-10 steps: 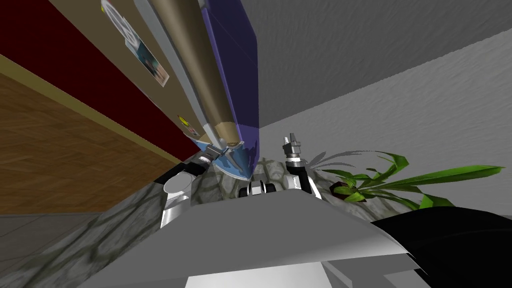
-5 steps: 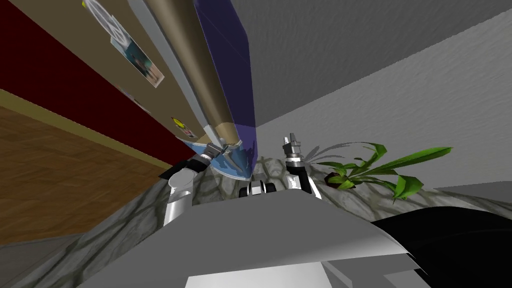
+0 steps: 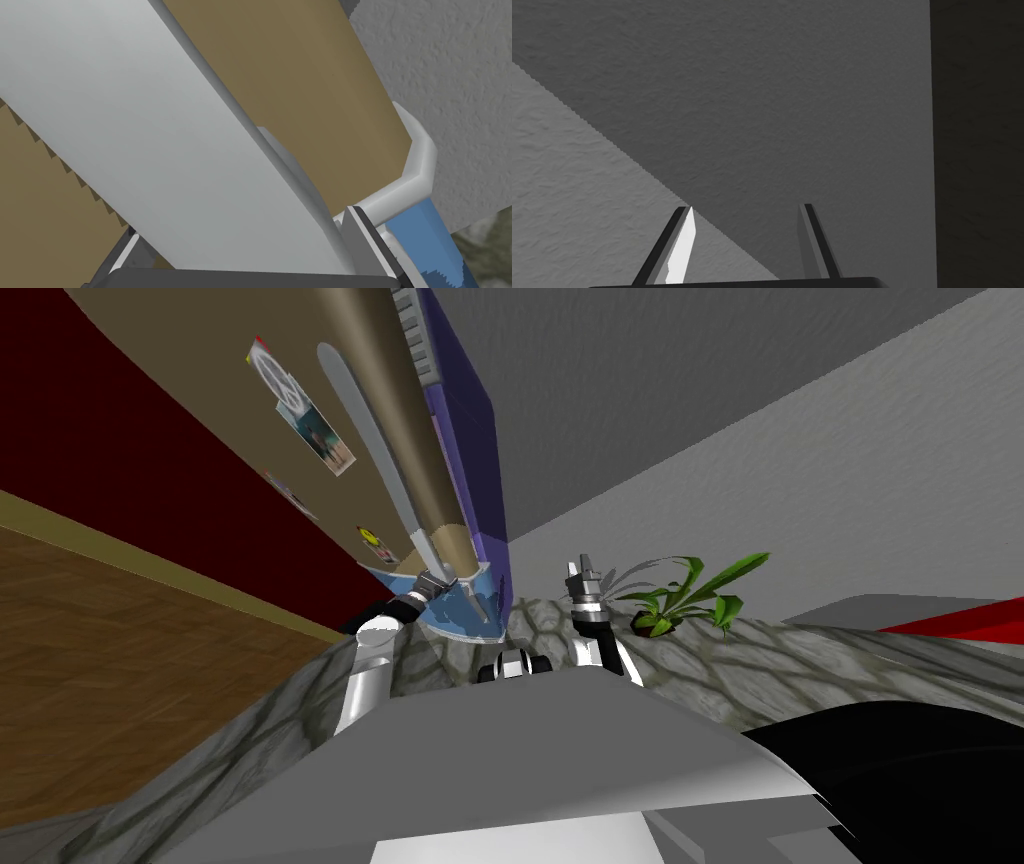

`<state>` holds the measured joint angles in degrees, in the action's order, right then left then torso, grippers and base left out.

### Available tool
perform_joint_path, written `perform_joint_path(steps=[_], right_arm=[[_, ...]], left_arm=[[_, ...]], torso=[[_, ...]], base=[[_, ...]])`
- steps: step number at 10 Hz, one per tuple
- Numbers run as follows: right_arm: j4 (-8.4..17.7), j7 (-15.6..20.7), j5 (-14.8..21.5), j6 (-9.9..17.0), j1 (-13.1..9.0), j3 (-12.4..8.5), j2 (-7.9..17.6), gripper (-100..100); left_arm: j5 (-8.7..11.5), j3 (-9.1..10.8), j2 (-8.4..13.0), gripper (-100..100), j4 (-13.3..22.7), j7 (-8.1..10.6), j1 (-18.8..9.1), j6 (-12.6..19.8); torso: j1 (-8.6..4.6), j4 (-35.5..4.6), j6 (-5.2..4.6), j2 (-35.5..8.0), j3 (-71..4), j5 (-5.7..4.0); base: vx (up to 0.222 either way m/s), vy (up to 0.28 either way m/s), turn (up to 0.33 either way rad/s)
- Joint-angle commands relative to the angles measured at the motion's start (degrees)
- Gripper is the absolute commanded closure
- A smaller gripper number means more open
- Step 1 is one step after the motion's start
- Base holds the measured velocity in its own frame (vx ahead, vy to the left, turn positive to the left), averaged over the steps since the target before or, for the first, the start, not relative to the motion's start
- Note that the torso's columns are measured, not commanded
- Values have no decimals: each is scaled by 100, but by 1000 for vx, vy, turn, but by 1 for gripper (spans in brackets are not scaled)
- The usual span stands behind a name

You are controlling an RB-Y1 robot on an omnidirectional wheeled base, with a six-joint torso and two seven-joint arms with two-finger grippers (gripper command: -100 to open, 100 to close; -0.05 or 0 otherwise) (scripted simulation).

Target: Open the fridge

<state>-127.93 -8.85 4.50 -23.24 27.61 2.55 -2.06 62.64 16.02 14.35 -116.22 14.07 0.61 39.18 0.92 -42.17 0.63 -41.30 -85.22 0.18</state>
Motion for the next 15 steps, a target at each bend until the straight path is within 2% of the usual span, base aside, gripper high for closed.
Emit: perform_joint_path(steps=[1,2,3,4,6,8,9,10,11,13,14,15], right_arm=[[0,0,0,0,-3,0,1,0],[0,0,0,0,-2,-1,2,0],[0,0,0,0,-1,-1,1,0],[0,0,0,0,-2,-1,2,0],[0,0,0,0,0,-1,2,0],[0,0,0,0,3,0,0,0],[-1,0,0,-1,3,0,0,0],[-1,0,0,0,-1,0,2,0],[0,0,0,0,0,-2,2,0],[0,0,0,0,1,-1,1,0],[0,0,0,0,3,-1,1,0],[0,0,0,0,-1,-1,2,0]], left_arm=[[-137,66,224,100,501,76,-435,-361],[-137,66,224,100,702,76,-435,-361],[-228,13,410,100,875,133,-697,-568],[-228,13,410,100,1055,133,-851,-628],[-228,13,410,100,1299,133,-851,-647],[-228,13,410,100,1362,133,-851,-647],[-320,-41,597,100,1537,190,-1089,-838],[-320,-41,597,100,1848,190,-1267,-934],[-320,-41,597,100,2007,190,-1267,-934],[-320,-41,597,100,2007,190,-1267,-934],[-411,-94,783,100,2263,246,-1613,-1097],[-411,-94,783,100,2317,246,-1683,-1154]], torso=[[31,-8,-26,-15,5,4],[68,-14,4,-43,25,15],[67,-8,28,-21,9,19],[77,-24,-3,-20,3,5],[79,-33,33,-31,9,7],[42,8,31,37,-22,9],[47,18,25,39,-23,13],[91,4,6,-16,7,25],[111,-7,22,-74,44,30],[88,9,66,-17,14,32],[64,6,57,20,-11,16],[83,-9,22,-44,24,20]], base=[[-243,247,-397],[-191,129,-107],[-213,163,-407],[-275,210,-321],[-187,95,-27],[5,-25,19],[-112,92,-465],[-238,194,-363],[-223,155,-73],[-109,14,35],[-238,106,-352],[-310,189,-385]])
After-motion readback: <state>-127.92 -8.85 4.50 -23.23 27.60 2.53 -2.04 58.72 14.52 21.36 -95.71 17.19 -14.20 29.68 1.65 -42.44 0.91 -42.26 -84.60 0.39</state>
